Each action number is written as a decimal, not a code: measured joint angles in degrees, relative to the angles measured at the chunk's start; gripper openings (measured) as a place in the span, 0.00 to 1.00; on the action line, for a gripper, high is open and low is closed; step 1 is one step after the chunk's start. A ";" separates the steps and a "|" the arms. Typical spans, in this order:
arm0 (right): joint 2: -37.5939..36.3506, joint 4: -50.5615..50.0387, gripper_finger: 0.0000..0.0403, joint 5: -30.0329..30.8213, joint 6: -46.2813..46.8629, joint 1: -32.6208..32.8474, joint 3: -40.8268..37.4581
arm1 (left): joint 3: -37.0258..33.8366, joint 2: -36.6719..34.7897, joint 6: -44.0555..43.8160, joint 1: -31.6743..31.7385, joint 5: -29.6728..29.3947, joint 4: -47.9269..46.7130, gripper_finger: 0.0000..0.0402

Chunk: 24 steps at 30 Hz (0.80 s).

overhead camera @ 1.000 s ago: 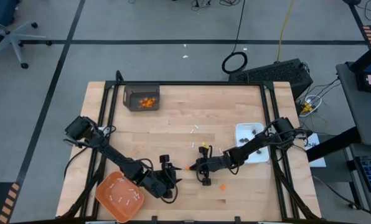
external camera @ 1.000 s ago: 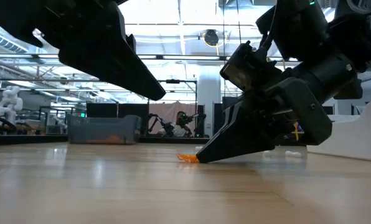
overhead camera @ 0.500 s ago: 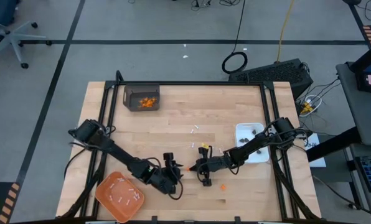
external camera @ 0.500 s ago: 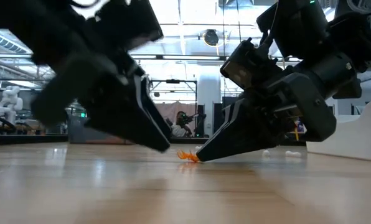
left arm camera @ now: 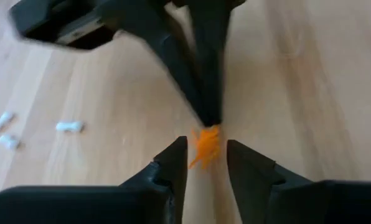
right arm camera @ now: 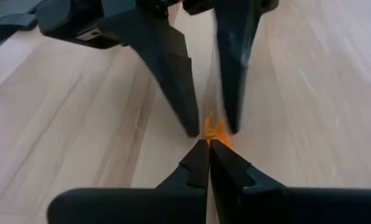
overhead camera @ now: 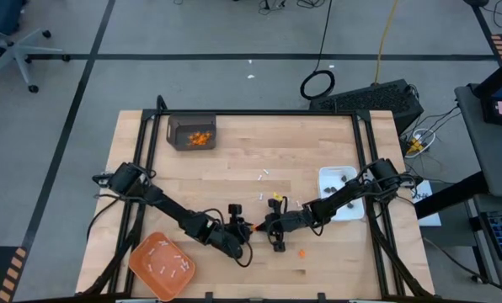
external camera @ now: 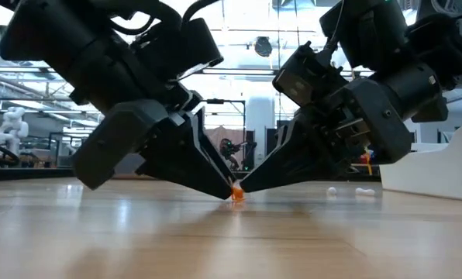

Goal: Sort Halloween decoration
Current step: Put the orange spider toy into the black bin

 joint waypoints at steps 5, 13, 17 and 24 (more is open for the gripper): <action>0.00 0.21 0.00 -1.38 0.73 -0.76 0.00 | 0.00 0.00 2.92 1.02 4.09 0.92 0.19; -0.04 0.20 0.00 -1.60 1.24 -0.88 0.00 | 0.00 -0.02 0.39 1.25 4.15 0.53 0.01; -0.16 0.17 0.01 -1.40 2.12 -0.88 0.00 | 0.02 -0.07 -0.15 1.32 4.15 -0.01 0.02; -4.60 -3.84 0.21 -0.77 1.08 0.61 0.02 | 0.02 -2.02 -2.18 0.88 4.23 -1.71 0.02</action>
